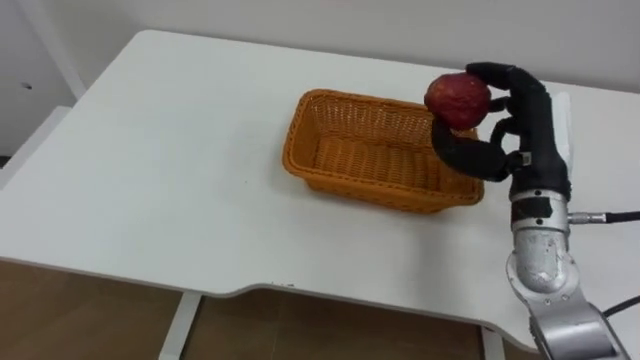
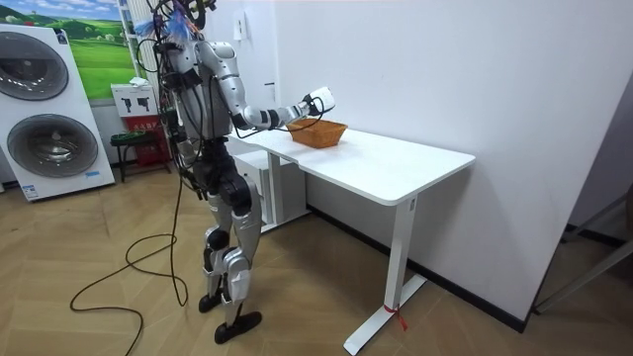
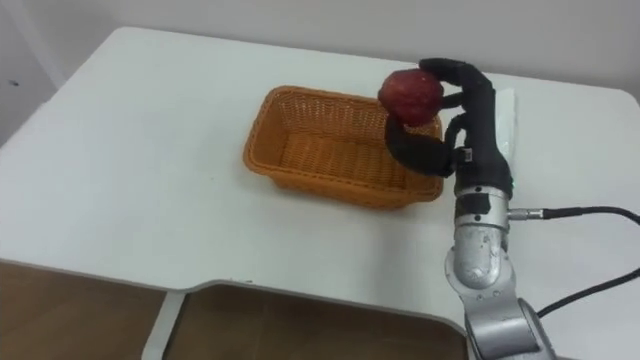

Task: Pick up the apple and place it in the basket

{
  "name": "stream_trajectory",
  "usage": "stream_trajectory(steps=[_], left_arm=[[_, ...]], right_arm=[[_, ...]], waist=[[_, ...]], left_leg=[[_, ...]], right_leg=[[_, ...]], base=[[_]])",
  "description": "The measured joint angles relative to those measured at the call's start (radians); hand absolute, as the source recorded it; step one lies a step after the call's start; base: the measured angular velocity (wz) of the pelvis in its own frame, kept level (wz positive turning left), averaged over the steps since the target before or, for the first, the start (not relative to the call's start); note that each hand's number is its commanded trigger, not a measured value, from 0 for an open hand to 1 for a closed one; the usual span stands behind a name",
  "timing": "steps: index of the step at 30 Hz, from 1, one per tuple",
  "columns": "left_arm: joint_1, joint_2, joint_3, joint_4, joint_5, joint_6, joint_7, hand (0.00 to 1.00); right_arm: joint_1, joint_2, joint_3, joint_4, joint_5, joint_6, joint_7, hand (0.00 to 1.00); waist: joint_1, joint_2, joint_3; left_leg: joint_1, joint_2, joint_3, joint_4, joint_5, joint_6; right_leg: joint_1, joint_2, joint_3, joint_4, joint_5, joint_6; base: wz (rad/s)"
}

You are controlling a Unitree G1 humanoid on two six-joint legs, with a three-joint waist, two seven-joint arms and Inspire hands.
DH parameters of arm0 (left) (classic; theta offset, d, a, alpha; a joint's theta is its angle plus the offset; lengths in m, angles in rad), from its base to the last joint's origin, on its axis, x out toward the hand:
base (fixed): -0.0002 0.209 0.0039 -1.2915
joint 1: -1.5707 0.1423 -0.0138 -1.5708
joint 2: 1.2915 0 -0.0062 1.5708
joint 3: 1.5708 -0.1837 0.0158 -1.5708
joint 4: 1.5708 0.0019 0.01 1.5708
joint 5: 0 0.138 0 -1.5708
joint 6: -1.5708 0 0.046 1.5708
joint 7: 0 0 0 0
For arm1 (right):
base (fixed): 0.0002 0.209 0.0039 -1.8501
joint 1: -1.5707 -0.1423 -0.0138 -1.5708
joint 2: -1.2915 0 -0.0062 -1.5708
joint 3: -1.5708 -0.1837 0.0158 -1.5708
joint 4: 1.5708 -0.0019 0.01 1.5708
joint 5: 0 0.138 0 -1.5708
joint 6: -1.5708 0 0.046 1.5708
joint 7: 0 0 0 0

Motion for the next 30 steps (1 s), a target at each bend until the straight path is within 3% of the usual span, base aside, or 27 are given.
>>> stream_trajectory(steps=[10, 30], left_arm=[[0.004, 0.003, 0.002, -0.023, 0.017, 0.021, -0.033, 0.00], [0.007, 0.004, 0.002, -0.020, 0.014, 0.020, -0.043, 0.00]], right_arm=[[0.000, 0.000, -0.002, 0.024, 0.024, 0.041, 0.068, 0.00], [-0.012, -0.010, -0.032, 0.046, 0.028, 0.041, 0.074, 0.00]], waist=[[0.003, -0.001, 0.0005], [-0.008, -0.005, 0.0005]], left_leg=[[-0.017, -0.004, -0.020, 0.014, 0.000, 0.000], [-0.016, -0.007, -0.022, 0.015, 0.000, 0.000]], right_leg=[[-0.002, -0.003, -0.023, 0.001, 0.000, 0.000], [0.003, -0.004, -0.026, 0.000, 0.000, 0.000]], base=[[0.06], [0.01]])
